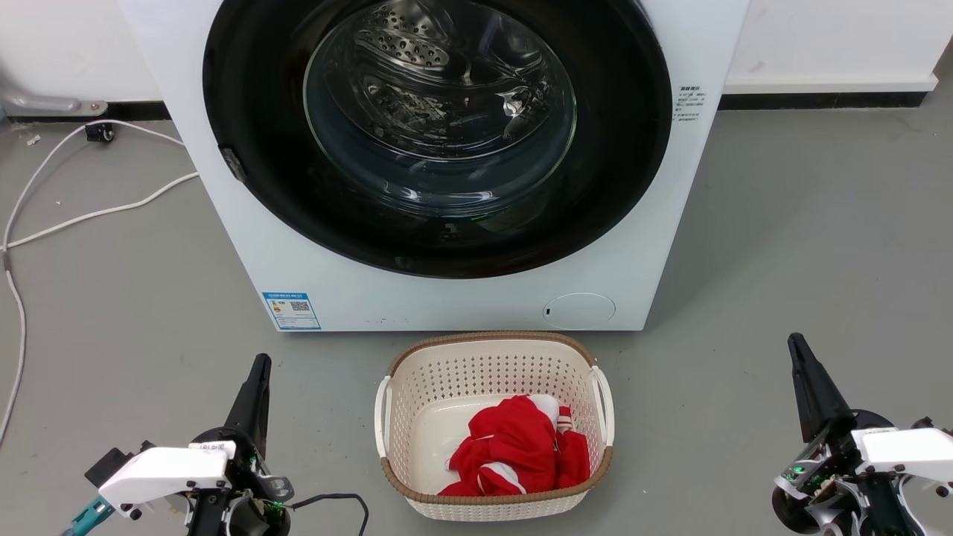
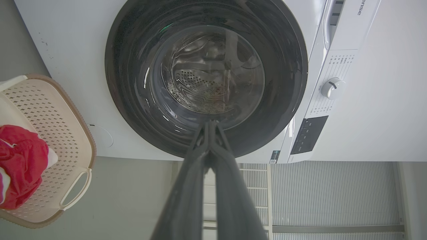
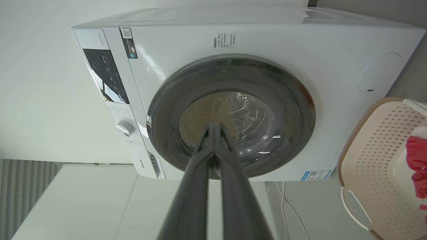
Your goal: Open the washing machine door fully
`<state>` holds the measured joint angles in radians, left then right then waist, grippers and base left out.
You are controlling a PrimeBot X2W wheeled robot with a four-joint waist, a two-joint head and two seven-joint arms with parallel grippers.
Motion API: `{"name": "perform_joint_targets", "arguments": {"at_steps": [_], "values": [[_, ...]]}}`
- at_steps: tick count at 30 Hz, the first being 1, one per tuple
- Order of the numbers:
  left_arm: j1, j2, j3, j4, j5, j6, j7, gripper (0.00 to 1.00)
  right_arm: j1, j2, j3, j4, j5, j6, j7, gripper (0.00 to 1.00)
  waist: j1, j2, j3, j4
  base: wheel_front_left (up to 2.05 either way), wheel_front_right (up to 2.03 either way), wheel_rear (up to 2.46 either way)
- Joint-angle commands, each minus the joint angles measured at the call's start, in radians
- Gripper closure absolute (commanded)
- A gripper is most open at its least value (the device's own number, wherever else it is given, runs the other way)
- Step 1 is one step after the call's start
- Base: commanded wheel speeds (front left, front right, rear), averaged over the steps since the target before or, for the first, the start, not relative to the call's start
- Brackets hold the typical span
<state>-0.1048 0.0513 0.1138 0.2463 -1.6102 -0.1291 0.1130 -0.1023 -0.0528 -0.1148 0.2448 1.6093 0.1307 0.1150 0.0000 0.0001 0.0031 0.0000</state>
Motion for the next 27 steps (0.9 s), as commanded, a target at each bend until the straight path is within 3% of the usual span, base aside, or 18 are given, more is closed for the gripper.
{"name": "perform_joint_targets", "arguments": {"at_steps": [1,11,12,27], "values": [[-0.008,-0.001,0.002,0.0,0.002,-0.003,0.002,1.0,-0.013,0.004,0.0,0.001,-0.001,0.0,0.0,1.0,0.0,-0.0001,0.0,0.0,0.0,0.0,0.0],[-0.008,-0.001,0.002,0.0,0.002,-0.003,0.002,1.0,-0.013,0.004,0.0,0.001,-0.001,0.0,0.0,1.0,0.0,-0.0001,0.0,0.0,0.0,0.0,0.0],[0.0,0.0,0.0,0.0,0.0,0.0,0.0,0.0,0.0,0.0,0.0,0.0,0.0,0.0,0.0,0.0,0.0,-0.0001,0.0,0.0,0.0,0.0,0.0],[0.013,-0.001,-0.062,-0.067,0.059,0.0,-0.067,0.0,0.033,0.001,0.037,-0.058,-0.088,0.0,-0.067,0.0,0.0,-0.0001,0.001,-0.003,0.0,0.0,0.0]]}}
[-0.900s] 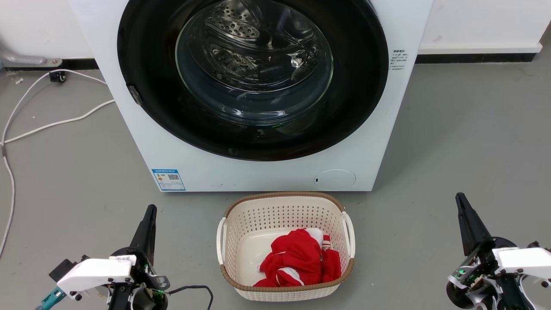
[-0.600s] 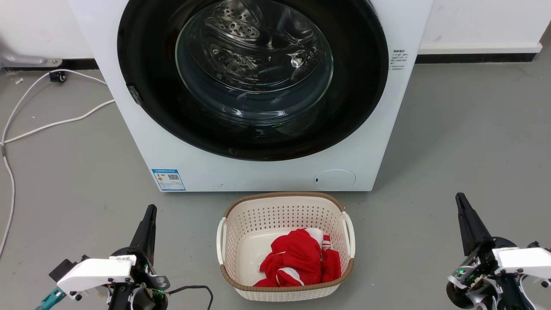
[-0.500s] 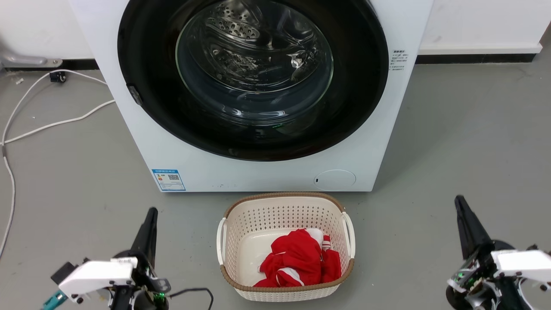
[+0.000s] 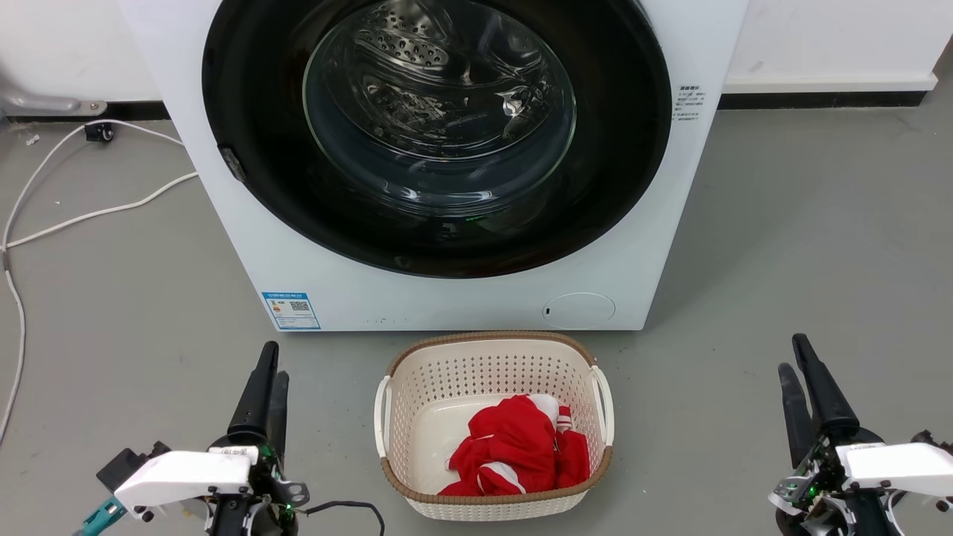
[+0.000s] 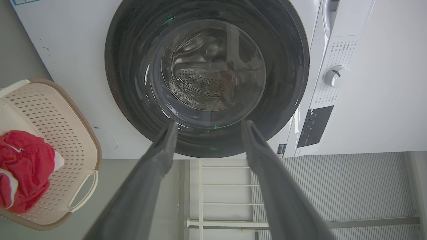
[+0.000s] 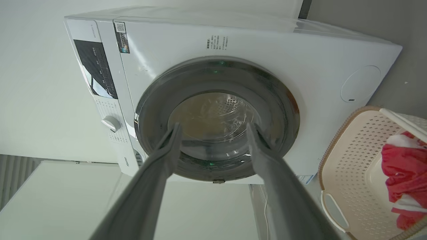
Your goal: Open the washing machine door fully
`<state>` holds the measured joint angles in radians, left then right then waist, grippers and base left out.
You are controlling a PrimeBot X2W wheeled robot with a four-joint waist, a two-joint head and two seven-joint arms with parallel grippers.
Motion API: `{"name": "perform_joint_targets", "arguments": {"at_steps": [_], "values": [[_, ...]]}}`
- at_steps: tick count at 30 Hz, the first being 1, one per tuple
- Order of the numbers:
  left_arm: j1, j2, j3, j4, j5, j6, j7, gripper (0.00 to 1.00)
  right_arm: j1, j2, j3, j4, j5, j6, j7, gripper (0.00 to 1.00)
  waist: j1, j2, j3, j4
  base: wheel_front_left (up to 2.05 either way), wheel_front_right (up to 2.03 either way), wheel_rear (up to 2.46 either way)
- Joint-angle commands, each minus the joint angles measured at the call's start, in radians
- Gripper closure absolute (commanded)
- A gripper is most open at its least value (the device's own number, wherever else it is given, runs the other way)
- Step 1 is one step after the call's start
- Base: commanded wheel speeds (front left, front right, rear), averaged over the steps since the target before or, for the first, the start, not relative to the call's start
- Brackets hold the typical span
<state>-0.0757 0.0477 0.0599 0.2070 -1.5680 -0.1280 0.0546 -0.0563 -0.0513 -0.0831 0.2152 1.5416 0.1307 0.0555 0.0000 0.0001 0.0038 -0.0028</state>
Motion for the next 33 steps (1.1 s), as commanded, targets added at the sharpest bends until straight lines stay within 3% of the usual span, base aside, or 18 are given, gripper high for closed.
{"name": "perform_joint_targets", "arguments": {"at_steps": [1,18,33], "values": [[-0.016,0.003,-0.011,-0.034,0.031,-0.001,-0.013,0.0,-0.011,-0.001,0.006,-0.034,-0.035,0.0,-0.012,0.0,0.0,-0.0001,0.0,0.0,0.0,0.0,0.0],[0.0,0.003,-0.024,-0.147,0.379,-0.002,-0.084,0.0,0.014,-0.005,0.059,-0.147,-0.538,0.0,-0.084,0.0,0.0,-0.0001,-0.002,-0.005,0.0,0.0,0.0],[0.028,0.003,-0.039,-0.208,0.739,-0.002,-0.137,0.0,0.049,0.0,0.072,-0.187,-0.827,0.0,-0.133,0.0,0.0,-0.0001,-0.008,-0.001,0.0,0.0,0.0]]}}
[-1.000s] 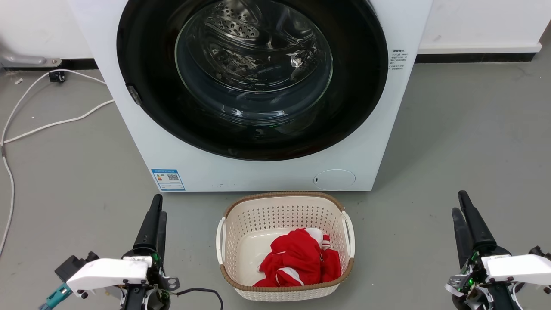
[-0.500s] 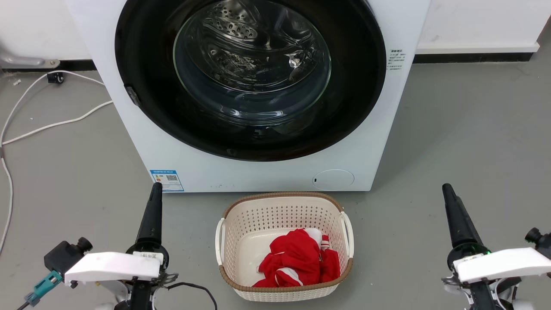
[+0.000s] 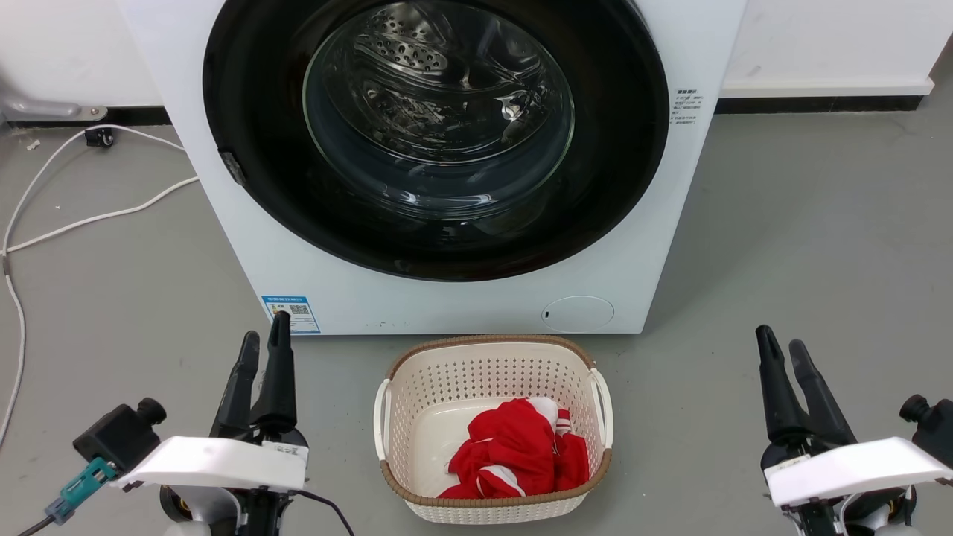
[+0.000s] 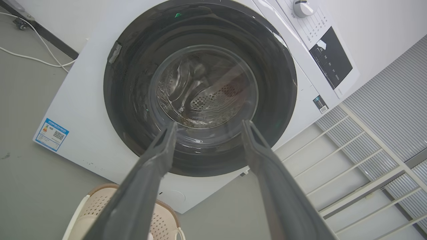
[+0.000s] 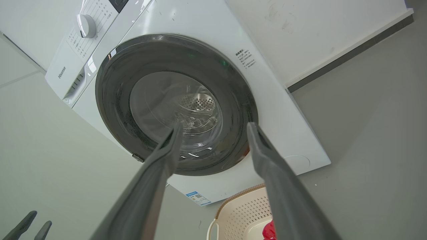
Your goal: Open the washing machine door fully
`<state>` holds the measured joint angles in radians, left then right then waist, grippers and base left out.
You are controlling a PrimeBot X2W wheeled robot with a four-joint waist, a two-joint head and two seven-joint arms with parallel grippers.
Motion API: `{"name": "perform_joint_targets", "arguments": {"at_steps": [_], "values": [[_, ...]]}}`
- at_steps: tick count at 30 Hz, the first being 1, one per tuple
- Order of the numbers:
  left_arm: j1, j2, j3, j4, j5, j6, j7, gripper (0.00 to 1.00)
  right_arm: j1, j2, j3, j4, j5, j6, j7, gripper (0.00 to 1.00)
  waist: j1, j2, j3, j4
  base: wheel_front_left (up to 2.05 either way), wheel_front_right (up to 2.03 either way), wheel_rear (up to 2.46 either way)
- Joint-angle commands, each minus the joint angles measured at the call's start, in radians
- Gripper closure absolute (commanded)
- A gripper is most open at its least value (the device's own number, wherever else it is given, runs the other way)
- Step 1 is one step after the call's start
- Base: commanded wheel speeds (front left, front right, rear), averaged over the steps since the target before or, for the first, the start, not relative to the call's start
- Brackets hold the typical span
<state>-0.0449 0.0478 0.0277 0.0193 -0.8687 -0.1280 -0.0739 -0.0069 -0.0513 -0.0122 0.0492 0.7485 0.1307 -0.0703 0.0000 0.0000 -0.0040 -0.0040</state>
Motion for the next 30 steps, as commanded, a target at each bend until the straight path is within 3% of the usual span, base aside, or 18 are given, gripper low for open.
{"name": "perform_joint_targets", "arguments": {"at_steps": [1,8,30], "values": [[-0.003,0.003,-0.007,-0.02,0.039,-0.002,-0.008,0.0,-0.001,0.0,0.002,-0.02,-0.034,0.0,-0.007,0.0,0.0,0.0,0.0,0.0,0.0,0.0,0.0],[0.004,0.003,-0.037,-0.031,0.213,0.018,-0.037,0.0,0.011,0.0,-0.003,-0.036,-0.163,0.0,-0.013,0.0,0.0,0.0,-0.001,0.002,0.0,0.0,0.0],[0.01,0.043,-0.105,-0.018,0.483,0.083,-0.096,0.0,0.034,0.001,0.0,-0.066,-0.428,0.0,-0.029,0.0,0.0,0.0,0.002,0.001,0.0,0.0,0.0]]}}
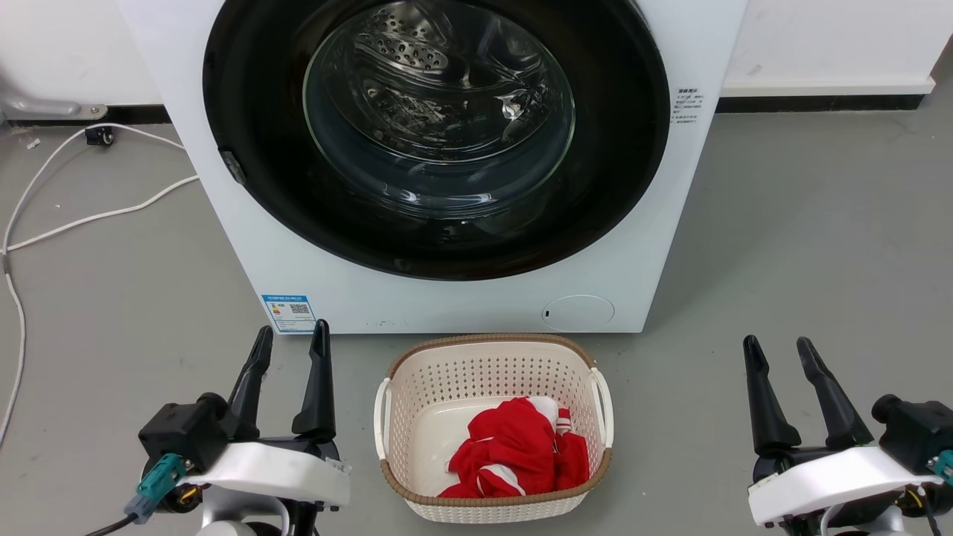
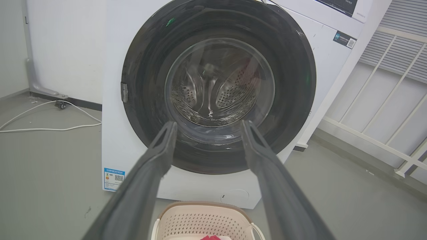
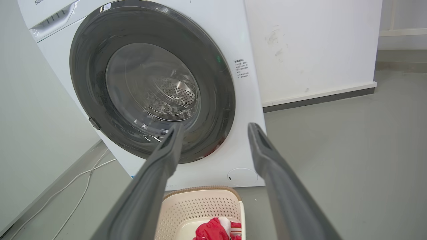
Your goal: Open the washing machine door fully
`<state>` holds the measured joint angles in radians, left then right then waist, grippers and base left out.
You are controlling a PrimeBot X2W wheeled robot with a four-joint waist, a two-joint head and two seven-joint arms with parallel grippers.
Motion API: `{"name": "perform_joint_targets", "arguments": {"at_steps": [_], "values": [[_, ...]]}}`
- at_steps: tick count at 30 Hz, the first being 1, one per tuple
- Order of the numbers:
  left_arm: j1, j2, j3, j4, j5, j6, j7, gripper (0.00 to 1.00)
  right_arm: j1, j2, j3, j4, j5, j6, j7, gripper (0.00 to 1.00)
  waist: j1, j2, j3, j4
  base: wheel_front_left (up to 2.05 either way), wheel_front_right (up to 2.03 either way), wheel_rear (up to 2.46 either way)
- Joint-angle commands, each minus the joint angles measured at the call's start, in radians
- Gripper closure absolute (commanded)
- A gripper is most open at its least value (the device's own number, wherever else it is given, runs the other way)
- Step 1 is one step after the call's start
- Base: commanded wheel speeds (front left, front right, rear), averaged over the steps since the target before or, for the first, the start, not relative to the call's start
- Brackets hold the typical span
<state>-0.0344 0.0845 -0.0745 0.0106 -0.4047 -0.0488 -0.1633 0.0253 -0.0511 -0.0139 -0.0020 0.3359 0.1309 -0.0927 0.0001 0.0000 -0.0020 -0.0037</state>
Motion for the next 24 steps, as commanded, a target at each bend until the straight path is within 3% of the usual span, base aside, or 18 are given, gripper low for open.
{"name": "perform_joint_targets", "arguments": {"at_steps": [1,24], "values": [[-0.001,0.009,-0.005,-0.01,0.028,0.006,-0.01,0.0,0.003,0.0,0.003,-0.015,-0.026,0.0,-0.007,0.0,-0.0001,0.0,0.0,0.001,0.0,0.0,0.0],[0.016,0.032,-0.031,-0.005,0.21,0.049,-0.061,0.0,0.027,0.001,0.014,-0.026,-0.197,0.0,-0.005,0.0,-0.0001,0.0,-0.003,0.004,0.0,0.0,0.0]]}}
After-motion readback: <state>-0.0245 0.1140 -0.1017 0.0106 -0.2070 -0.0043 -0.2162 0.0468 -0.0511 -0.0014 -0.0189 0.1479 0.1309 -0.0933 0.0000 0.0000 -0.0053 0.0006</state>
